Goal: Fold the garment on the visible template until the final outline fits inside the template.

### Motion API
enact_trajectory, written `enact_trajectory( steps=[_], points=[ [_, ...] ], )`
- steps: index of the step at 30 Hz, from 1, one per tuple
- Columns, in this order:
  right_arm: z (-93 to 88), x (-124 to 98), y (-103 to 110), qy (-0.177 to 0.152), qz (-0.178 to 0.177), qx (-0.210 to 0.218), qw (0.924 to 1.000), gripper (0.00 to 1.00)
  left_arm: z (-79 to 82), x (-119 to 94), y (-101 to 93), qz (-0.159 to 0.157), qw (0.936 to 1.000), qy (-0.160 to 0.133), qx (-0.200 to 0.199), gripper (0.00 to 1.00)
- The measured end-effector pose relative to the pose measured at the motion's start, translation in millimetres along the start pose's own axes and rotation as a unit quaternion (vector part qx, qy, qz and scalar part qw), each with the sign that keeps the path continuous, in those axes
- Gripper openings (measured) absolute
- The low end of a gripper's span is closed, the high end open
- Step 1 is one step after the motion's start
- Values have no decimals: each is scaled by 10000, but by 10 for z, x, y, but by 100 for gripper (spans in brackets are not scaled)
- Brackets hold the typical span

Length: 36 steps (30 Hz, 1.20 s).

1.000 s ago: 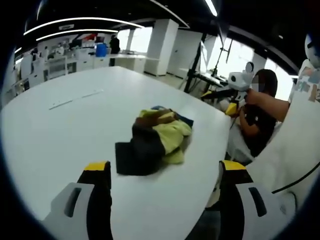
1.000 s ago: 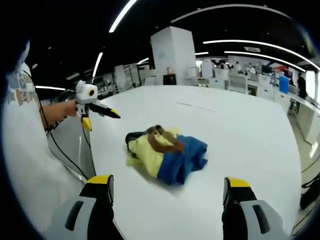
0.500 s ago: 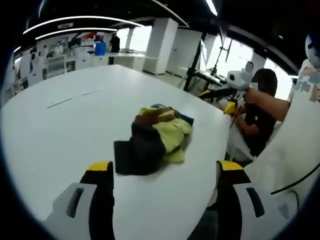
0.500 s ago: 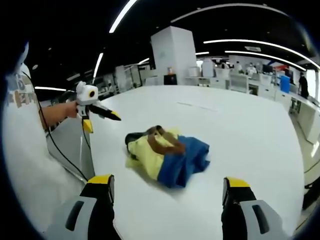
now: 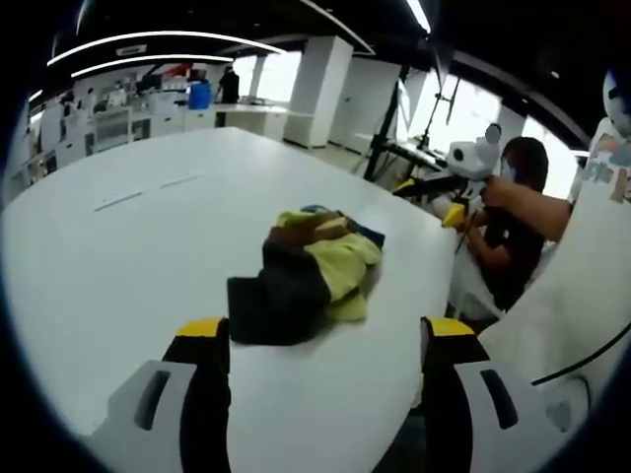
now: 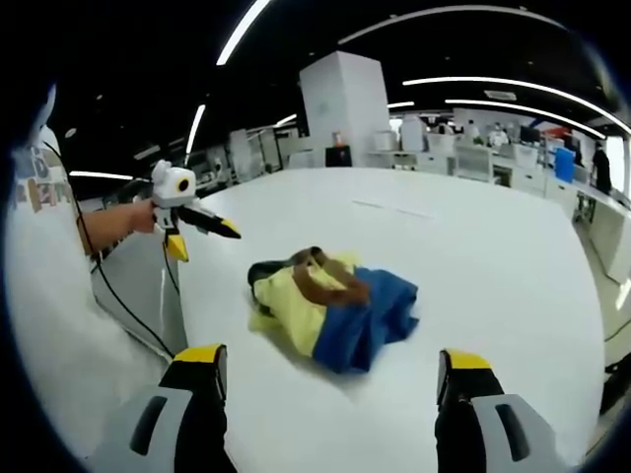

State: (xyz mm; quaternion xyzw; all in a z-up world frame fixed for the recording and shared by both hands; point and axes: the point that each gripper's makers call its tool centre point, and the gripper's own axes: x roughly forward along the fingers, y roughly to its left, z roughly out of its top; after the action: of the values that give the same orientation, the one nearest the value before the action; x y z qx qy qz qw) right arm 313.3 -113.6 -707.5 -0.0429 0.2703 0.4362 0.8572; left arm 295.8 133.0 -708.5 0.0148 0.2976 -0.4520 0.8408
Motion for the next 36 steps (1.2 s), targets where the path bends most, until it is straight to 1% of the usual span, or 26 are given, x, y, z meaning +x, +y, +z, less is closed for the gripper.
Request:
enact_trajectory(
  steps=[23, 27, 36],
  points=[
    [43, 52, -5, -61, 43, -32, 10000, 84, 25, 15, 42, 7, 10000, -4, 35, 70],
    [26, 53, -19, -20, 41, -43, 10000, 83, 24, 22, 46, 6, 10000, 8, 26, 69],
    [55, 110, -46, -42, 89, -18, 9999, 79, 23, 44, 72, 1, 10000, 46, 9, 67]
  ],
)
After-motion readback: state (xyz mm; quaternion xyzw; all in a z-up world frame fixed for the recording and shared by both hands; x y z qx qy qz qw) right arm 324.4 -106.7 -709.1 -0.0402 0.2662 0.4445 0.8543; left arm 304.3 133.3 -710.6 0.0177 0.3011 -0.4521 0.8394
